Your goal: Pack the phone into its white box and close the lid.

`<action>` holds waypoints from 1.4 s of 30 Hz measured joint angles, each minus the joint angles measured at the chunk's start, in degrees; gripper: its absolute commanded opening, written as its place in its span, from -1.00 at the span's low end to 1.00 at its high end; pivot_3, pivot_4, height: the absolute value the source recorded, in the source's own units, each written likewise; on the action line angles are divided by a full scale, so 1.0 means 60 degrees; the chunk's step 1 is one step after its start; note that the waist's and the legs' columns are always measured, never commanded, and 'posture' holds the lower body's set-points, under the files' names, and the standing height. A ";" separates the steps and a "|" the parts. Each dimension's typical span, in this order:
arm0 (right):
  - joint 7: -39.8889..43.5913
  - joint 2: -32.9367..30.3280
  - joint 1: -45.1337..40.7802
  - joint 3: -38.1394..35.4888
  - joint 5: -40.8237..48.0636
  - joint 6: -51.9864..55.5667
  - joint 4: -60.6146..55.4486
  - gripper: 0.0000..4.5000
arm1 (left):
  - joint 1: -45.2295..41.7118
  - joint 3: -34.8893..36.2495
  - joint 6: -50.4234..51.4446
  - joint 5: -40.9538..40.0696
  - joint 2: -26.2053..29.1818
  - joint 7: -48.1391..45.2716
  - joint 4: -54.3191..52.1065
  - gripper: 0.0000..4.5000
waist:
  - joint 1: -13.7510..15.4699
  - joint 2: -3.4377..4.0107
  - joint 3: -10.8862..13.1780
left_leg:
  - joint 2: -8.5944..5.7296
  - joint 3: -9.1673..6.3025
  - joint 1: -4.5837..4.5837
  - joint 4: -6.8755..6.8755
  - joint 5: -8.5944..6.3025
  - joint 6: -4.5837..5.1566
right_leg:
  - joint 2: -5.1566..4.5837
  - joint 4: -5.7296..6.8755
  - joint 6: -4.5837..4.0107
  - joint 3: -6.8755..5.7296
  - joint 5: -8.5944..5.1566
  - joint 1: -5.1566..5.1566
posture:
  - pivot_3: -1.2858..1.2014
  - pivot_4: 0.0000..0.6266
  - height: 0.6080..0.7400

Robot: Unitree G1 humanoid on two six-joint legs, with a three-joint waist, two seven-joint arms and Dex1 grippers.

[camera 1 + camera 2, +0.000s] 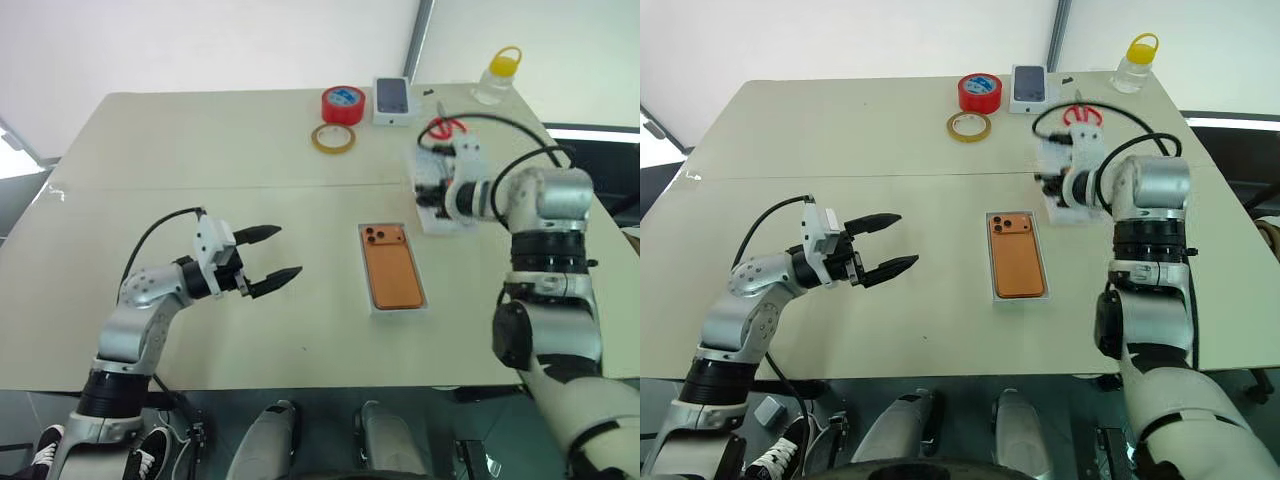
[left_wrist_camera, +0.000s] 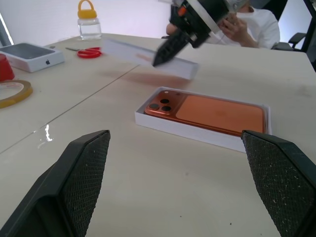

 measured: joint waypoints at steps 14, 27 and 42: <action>-0.0930 0.3475 0.1048 -0.4573 0.5641 0.3054 -0.3561 -0.99 | -0.0165 0.0112 0.0445 -0.0084 0.0021 0.0261 0.0004 1.00 | -0.0006 0.0015 0.0004 | 0.0002 -0.0001 -0.0001 -0.0003 0.0002 -0.0002 | -0.0002 0.0014 -0.0005 0.0007 0.0002 -0.0013 | 0.03 -0.52 1.00; -0.5308 0.0829 0.5814 0.0431 1.4956 0.0829 -0.4664 -0.99 | -0.0350 0.0545 0.0988 -0.0452 -0.0275 0.1120 -0.0226 1.00 | -0.0257 0.0040 0.0019 | 0.0007 0.0014 0.0003 0.0004 0.0004 0.0005 | -0.0003 0.0016 -0.0004 0.0017 0.0002 -0.0002 | 0.03 -0.52 1.00; -0.6320 0.0111 0.6357 0.2677 1.5740 -0.2172 -0.5103 -1.00 | 0.0532 0.0306 0.1502 -0.0887 -0.0621 0.1148 -0.0959 -0.77 | -0.0189 0.0035 0.0019 | 0.0014 0.0009 0.0005 0.0012 0.0000 0.0011 | 0.0006 -0.0002 -0.0003 0.0011 0.0001 0.0017 | 0.03 -0.52 1.00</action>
